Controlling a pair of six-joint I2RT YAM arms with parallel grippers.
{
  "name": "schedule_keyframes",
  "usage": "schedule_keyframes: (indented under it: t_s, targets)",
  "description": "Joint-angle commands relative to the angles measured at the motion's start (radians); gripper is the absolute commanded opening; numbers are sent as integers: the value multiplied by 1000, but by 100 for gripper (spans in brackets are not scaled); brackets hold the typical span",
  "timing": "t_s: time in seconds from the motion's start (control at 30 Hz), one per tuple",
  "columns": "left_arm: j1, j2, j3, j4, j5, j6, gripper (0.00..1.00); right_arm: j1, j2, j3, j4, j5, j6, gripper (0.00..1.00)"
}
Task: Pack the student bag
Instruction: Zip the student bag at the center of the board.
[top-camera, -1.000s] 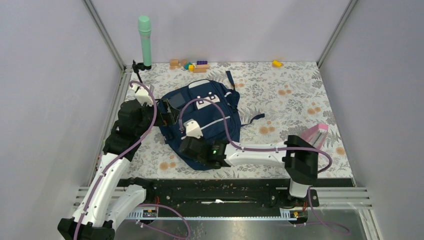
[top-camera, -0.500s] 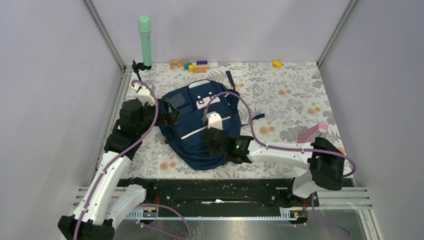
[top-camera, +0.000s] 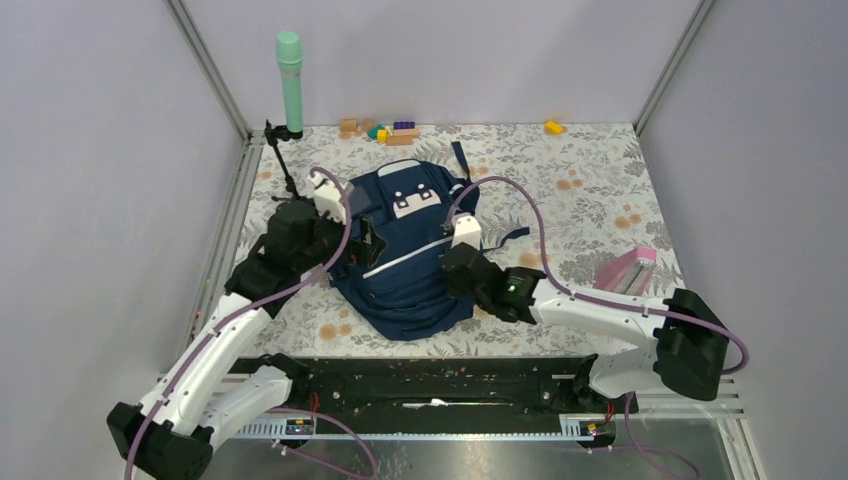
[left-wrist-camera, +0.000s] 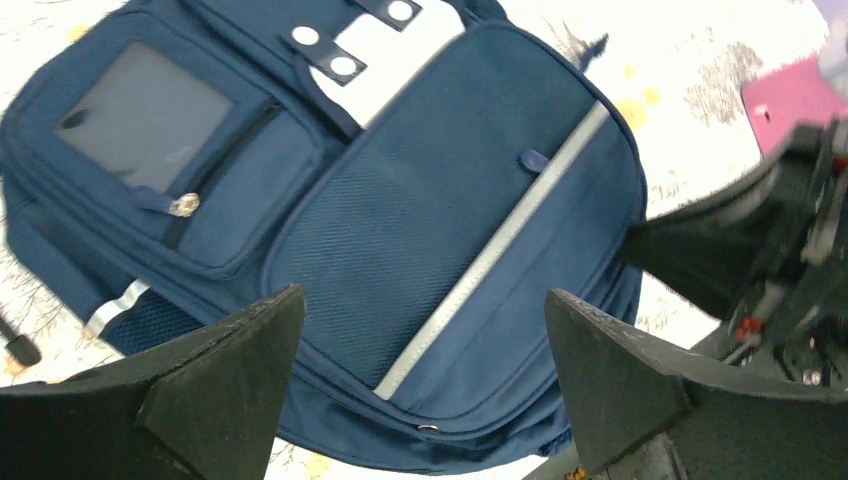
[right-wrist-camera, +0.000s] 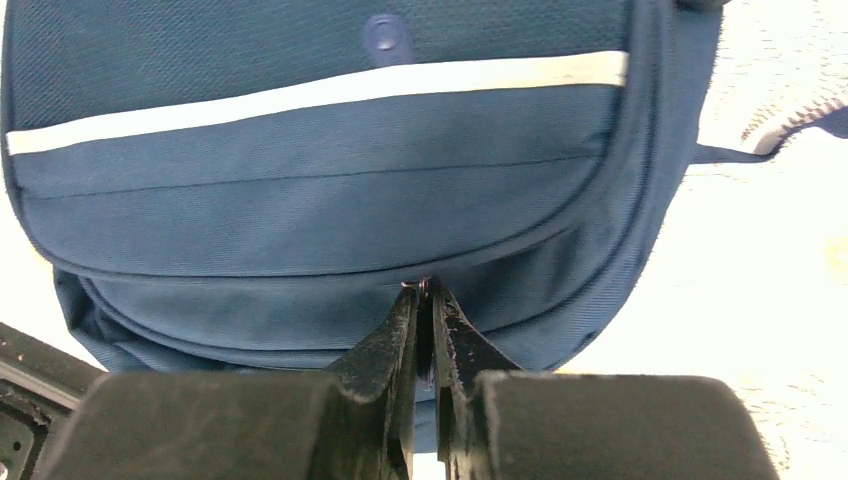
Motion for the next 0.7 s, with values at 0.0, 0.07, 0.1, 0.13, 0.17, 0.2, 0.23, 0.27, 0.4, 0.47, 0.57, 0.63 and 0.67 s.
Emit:
schedule_keyframes:
  t_s: [0.0,0.07,0.1,0.13,0.17,0.2,0.23,0.27,0.4,0.47,0.57,0.63,0.67]
  targets:
    - [-98,26,9,12,-24,94,93,-80,-89,-69,30,3,-47,0]
    - [-157,53,17,25,17,129,93,-127,-120,-99,56,-52,-64,0]
    - [-196,72,22,35,33,145,93,-151,-131,-116,80,-92,-78,0]
    - [-237,94,32,41,39,163,93,-177,-141,-133,108,-166,-94,0]
    - [-280,122,47,41,35,181,93,-199,-152,-147,133,-213,-110,0]
    - [-313,151,61,37,31,188,93,-215,-161,-160,150,-241,-120,0]
    - [-345,189,74,34,20,216,93,-232,-172,-175,171,-268,-129,0]
    - [-382,218,84,35,1,234,94,-244,-185,-188,200,-298,-139,0]
    - [-463,315,112,43,-73,321,99,-278,-234,-227,251,-388,-146,0]
    - [-495,360,116,62,-153,349,99,-286,-256,-243,267,-420,-142,0]
    - [-549,426,132,98,-333,380,99,-291,-274,-270,291,-452,-132,0]
    - [-566,462,143,136,-427,398,99,-296,-280,-287,307,-466,-125,0]
    - [-566,480,150,155,-458,407,99,-296,-284,-292,315,-467,-122,0]
